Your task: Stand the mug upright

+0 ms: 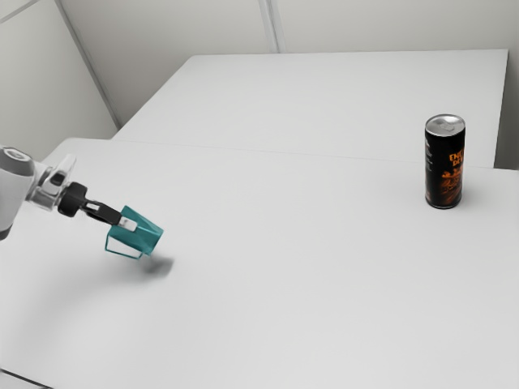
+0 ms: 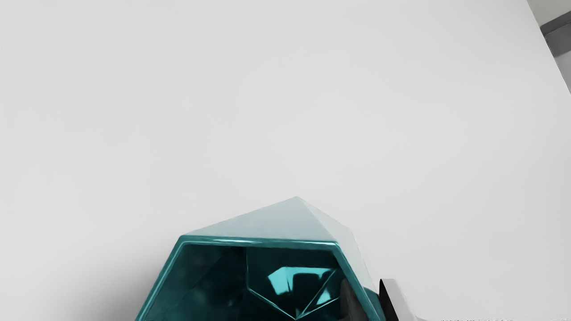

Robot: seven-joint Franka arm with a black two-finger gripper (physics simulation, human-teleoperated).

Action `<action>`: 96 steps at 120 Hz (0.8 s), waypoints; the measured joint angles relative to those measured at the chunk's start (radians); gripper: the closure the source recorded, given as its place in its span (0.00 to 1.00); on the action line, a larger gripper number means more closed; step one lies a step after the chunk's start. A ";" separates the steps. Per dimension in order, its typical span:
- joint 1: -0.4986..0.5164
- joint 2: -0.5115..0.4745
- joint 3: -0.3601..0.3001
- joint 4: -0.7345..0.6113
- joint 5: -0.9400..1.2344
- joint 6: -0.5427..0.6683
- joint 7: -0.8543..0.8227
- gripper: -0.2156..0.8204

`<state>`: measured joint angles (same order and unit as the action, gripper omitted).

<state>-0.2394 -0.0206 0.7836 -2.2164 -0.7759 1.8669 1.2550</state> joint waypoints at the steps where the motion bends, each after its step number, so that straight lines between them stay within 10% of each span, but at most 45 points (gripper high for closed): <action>1: 0.002 0.000 -0.005 0.005 0.006 0.002 -0.001 0.95; 59: -0.054 -0.024 -0.373 0.082 0.453 0.225 -0.078 0.96; 96: -0.065 -0.017 -0.428 0.023 0.616 0.390 -0.140 0.96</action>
<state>-0.3045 -0.0380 0.3554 -2.1934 -0.1599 2.2569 1.1149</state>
